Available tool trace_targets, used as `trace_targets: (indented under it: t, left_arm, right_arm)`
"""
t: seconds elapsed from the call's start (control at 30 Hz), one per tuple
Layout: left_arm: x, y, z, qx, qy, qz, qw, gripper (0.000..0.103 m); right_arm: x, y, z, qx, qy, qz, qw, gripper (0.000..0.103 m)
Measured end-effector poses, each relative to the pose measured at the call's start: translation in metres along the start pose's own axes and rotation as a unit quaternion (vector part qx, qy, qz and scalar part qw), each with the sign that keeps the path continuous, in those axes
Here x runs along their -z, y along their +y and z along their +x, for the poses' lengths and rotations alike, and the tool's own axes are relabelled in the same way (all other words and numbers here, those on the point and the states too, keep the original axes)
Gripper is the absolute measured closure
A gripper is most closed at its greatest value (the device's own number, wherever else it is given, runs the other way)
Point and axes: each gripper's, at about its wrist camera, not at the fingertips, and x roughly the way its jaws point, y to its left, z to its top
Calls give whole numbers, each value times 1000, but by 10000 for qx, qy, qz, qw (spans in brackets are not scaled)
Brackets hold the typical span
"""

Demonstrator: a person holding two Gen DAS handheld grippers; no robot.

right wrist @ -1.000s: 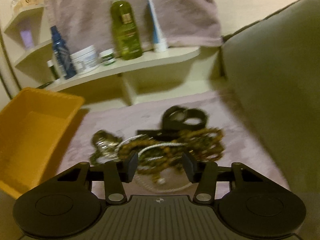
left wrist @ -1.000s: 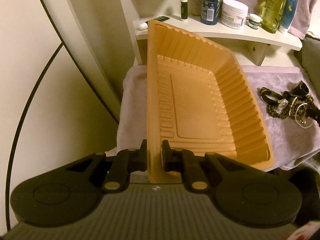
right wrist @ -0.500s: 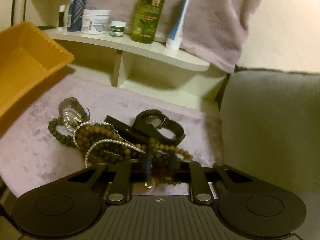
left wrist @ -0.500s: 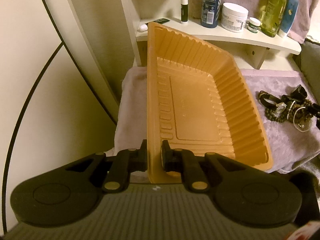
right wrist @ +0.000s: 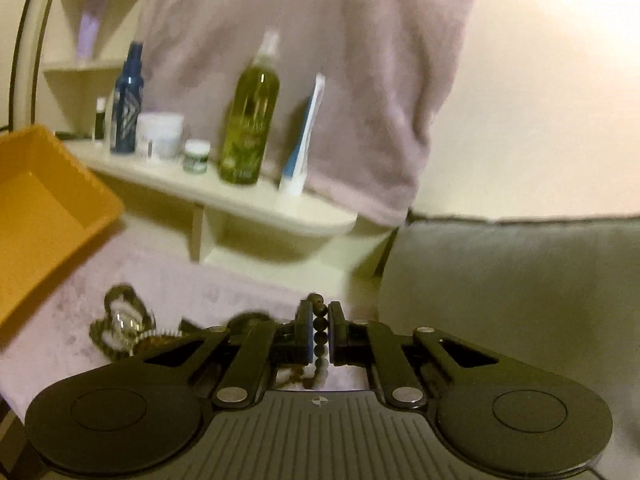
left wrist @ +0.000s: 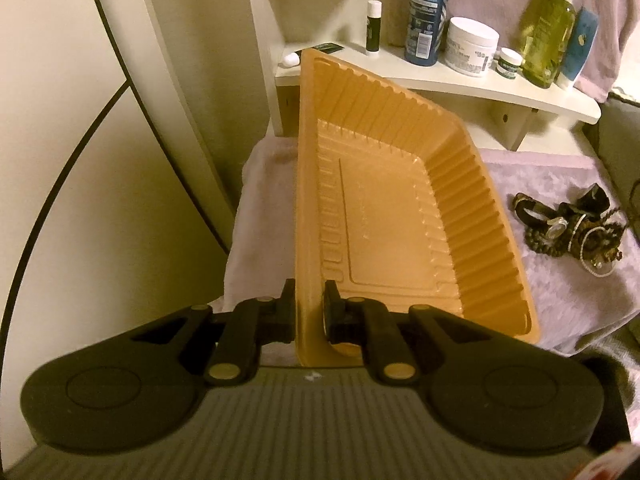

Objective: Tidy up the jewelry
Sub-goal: 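Drop the bead bracelet into the tray with the right gripper while the left gripper holds the tray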

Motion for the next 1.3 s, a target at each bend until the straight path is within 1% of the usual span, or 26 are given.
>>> trace_targets:
  t: [0.1, 0.13, 0.27, 0.37, 0.47, 0.57, 0.6, 0.73, 0.83, 0.93, 0.97, 1.03, 1.1, 1.13, 1.17, 1.2, 1.3]
  left_arm:
    - [0, -2, 0, -8, -25, 66, 10000, 92]
    - [0, -2, 0, -22, -24, 61, 10000, 92]
    - [2, -5, -1, -83, -93, 118, 9999, 92]
    - [2, -6, 0, -119, -82, 146, 9998, 92]
    - [2, -5, 0, -103, -65, 135, 9998, 92]
    - [2, -5, -1, -76, -63, 152, 9998, 92]
    - [2, -5, 0, -71, -61, 153, 9998, 92]
    - [2, -5, 0, -58, -62, 138, 9999, 92]
    - [2, -5, -1, -34, -76, 143, 9999, 92]
    - [2, -5, -1, -5, -85, 134, 9999, 92]
    - [2, -4, -1, -2, -88, 137, 9999, 92]
    - [2, -4, -1, 10, -91, 131, 9999, 92]
    - [3, -4, -1, 16, -93, 119, 9999, 92]
    - [3, -4, -1, 14, -94, 122, 9999, 92]
    - [3, -4, -1, 20, -99, 118, 9999, 92]
    - [3, -4, -1, 27, -109, 110, 9999, 92]
    - [3, -4, -1, 26, -117, 115, 9999, 92]
  right_arm:
    - [-11, 3, -6, 28, -136, 0, 9999, 96]
    - [-14, 3, -7, -69, -168, 88, 9998, 96]
    - [-28, 13, -12, -653, -271, 411, 9967, 96]
    - [-37, 35, -13, -1187, -281, 583, 9908, 96]
    - [-46, 63, -14, -1835, -257, 730, 9800, 96]
    - [-53, 99, -15, -2535, -176, 770, 9641, 96]
    - [-54, 110, -14, -2705, -156, 777, 9594, 96]
    - [-52, 150, -6, -3114, 24, 742, 9474, 96]
    - [-50, 165, 8, -3333, 242, 786, 9392, 96]
    - [-47, 174, 12, -3438, 361, 800, 9349, 96]
    - [-45, 173, 15, -3489, 408, 840, 9325, 96]
    - [-42, 170, 18, -3504, 432, 898, 9313, 94]
    - [-41, 164, 17, -3436, 400, 919, 9337, 82]
    - [-40, 159, 17, -3375, 400, 947, 9357, 63]
    - [-39, 153, 15, -3299, 352, 1005, 9380, 56]
    - [-38, 145, 11, -3165, 295, 1055, 9422, 56]
    - [-32, 118, 6, -2578, 298, 1141, 9590, 56]
